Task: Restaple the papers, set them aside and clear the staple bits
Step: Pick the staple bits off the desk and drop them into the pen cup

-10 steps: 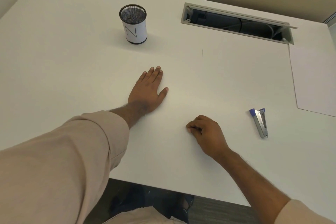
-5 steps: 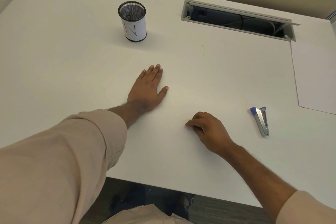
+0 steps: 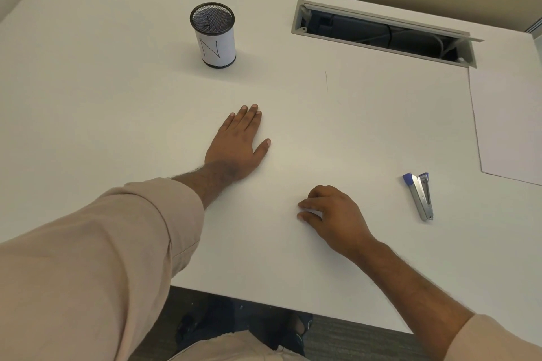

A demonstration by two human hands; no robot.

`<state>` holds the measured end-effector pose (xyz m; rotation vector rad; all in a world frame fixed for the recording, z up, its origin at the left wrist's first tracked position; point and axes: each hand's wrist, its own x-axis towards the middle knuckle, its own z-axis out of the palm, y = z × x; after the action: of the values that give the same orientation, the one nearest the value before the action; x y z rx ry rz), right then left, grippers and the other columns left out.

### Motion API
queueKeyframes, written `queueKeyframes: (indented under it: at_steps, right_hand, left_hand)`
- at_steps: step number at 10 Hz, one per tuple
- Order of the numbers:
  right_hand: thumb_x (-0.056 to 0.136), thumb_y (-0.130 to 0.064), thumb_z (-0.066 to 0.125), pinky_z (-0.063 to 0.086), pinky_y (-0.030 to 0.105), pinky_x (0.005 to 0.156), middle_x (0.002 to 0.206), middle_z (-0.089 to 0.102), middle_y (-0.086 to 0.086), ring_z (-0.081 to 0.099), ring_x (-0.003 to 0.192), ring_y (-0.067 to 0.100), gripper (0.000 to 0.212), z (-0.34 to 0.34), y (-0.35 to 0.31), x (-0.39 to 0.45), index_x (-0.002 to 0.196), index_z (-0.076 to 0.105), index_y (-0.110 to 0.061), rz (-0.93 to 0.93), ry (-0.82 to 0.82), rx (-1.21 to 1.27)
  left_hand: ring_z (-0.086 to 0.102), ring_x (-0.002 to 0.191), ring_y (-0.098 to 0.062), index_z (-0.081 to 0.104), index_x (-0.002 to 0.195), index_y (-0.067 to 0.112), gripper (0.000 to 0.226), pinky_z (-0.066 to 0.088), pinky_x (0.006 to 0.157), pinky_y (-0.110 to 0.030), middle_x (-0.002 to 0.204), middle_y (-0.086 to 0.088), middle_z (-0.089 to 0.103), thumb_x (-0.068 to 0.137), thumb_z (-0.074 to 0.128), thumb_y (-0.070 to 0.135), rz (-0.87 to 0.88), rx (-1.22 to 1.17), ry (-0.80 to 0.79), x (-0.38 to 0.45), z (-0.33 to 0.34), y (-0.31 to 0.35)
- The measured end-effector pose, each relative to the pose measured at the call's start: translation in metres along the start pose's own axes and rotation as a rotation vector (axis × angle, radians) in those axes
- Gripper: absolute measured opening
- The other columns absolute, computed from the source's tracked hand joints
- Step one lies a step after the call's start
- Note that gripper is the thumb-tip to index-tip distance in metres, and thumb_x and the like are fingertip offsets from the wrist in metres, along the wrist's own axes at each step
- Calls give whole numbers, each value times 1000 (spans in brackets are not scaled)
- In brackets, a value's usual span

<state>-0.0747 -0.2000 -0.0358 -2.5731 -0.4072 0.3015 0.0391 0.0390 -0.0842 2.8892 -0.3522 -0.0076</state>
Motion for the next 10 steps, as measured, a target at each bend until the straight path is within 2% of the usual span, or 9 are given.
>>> queueKeyframes:
  at_steps: [3, 6, 7, 8, 9, 10]
  right_hand:
    - [91, -25, 61, 42, 29, 66, 87, 62, -6, 55, 87, 17, 15, 10, -10, -3, 94, 74, -17, 62, 38, -74]
    - [88, -11, 60, 37, 28, 55, 73, 60, -2, 54, 70, 21, 14, 16, -14, -3, 77, 69, -13, 15, 65, -235]
    - [69, 2, 72, 26, 25, 46, 60, 51, -2, 44, 54, 19, 20, 15, -21, -1, 60, 59, -12, -31, 53, -370]
    - [54, 8, 73, 17, 25, 46, 54, 45, -1, 30, 49, 17, 38, 12, -28, 0, 52, 42, -14, -76, 50, -462]
    - [43, 9, 72, 15, 26, 46, 52, 44, 0, 22, 50, 17, 42, 9, -34, 1, 50, 39, -16, -121, 50, -523]
    - [41, 9, 73, 16, 26, 46, 52, 45, 1, 22, 51, 17, 36, 11, -33, 2, 49, 46, -13, -129, 54, -533]
  left_hand:
    - [6, 151, -16, 15, 156, 13, 70, 8, 123, -37, 164, -1, 11, 99, 24, 52, 5, 0, 5, 0, 1, 0]
    - [6, 151, -15, 15, 156, 13, 69, 7, 123, -36, 164, -1, 11, 99, 25, 52, 4, 4, 9, 0, 2, 0]
    - [6, 151, -15, 15, 156, 13, 69, 7, 123, -36, 164, -1, 10, 99, 25, 52, 5, 6, 8, -1, 2, 0]
    - [6, 151, -15, 15, 156, 13, 69, 7, 123, -36, 164, 0, 10, 99, 25, 51, 4, 2, 8, 0, 2, 0]
    - [6, 151, -15, 14, 156, 13, 69, 6, 123, -36, 164, 0, 10, 100, 27, 51, -1, 0, 6, 0, 1, 0]
    - [6, 151, -15, 15, 156, 13, 69, 7, 123, -36, 164, 0, 10, 99, 26, 51, 0, 2, 8, -1, 2, 0]
